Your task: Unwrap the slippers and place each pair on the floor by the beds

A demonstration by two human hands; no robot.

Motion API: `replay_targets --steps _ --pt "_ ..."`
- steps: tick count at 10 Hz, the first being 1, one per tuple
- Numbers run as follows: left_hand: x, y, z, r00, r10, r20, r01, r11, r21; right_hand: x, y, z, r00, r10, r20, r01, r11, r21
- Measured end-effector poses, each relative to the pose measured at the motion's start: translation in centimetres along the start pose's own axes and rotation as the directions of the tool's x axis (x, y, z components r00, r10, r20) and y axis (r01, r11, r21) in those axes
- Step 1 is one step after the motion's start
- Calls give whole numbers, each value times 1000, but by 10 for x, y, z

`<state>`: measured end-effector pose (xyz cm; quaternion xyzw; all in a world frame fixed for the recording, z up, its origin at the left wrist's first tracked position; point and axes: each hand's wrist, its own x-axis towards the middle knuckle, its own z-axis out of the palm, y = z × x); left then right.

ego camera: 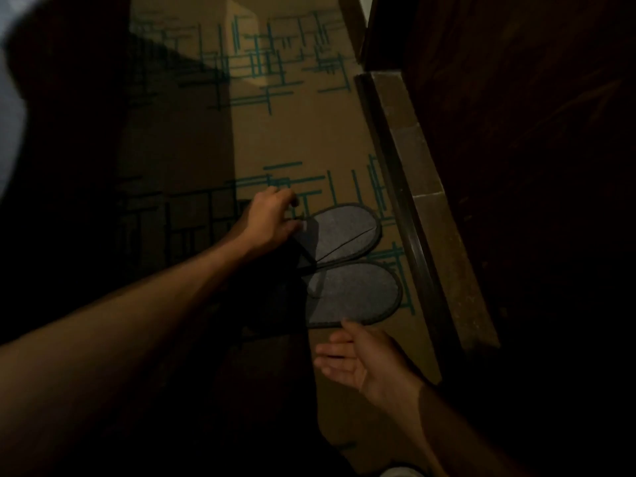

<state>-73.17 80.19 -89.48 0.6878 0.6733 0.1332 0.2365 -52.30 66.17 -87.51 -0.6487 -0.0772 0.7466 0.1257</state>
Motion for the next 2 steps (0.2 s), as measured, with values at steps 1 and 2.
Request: replay_targets --steps 1,2 --pt "-50 9 -40 985 -170 -17 162 961 -223 -40 -1 -25 993 -114 -37 110 988 -108" --pt "-139 28 -74 884 -466 48 437 784 -441 -99 6 -55 981 -82 -176 55 987 -153"
